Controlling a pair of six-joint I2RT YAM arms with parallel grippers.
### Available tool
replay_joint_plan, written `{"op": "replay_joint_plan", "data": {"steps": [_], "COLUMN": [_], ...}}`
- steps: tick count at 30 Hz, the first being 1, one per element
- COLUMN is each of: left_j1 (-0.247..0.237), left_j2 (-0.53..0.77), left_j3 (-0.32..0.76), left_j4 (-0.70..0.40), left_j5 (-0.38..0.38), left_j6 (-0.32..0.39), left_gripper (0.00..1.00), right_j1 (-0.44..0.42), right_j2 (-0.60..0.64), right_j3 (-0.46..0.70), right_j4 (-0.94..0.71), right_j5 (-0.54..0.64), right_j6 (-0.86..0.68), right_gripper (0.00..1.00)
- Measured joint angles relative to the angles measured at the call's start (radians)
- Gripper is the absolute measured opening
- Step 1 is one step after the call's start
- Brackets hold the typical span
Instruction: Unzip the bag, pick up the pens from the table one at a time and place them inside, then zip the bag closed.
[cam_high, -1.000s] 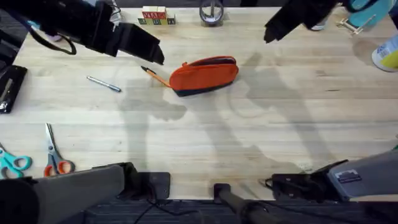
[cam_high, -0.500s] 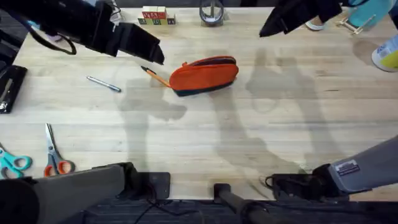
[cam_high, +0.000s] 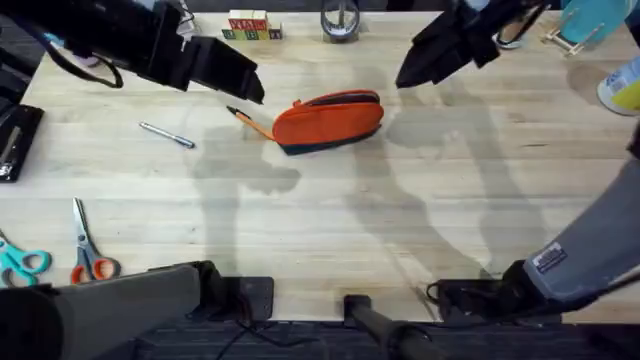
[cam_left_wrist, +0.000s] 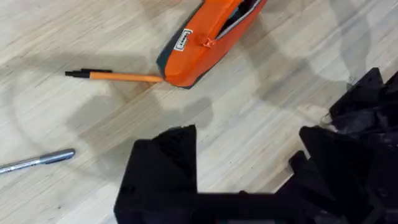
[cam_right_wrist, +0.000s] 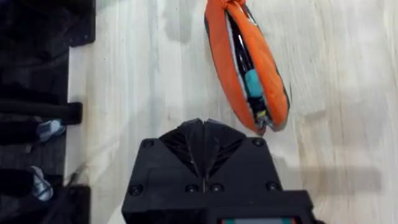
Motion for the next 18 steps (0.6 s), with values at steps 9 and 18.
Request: {"op": "replay_joint_plan", "data": {"steps": [9,18], "left_j1": [0.0,0.0], "left_j2": [0.0,0.0], "left_j3": [0.0,0.0], "left_j4": [0.01,0.012], "left_j5": [0.0,0.0], "left_j6": [0.0,0.0], "left_gripper": [0.995,0.995], "right_j1": [-0.002,-0.002], "right_j2": [0.166,0.232], "right_j3": [-0.001,-0.001], "right_j4": [0.129,0.19], "right_j5": [-0.054,-0.113], "right_j6": [-0.121,-0.15], "right_gripper": [0.03,0.03]}}
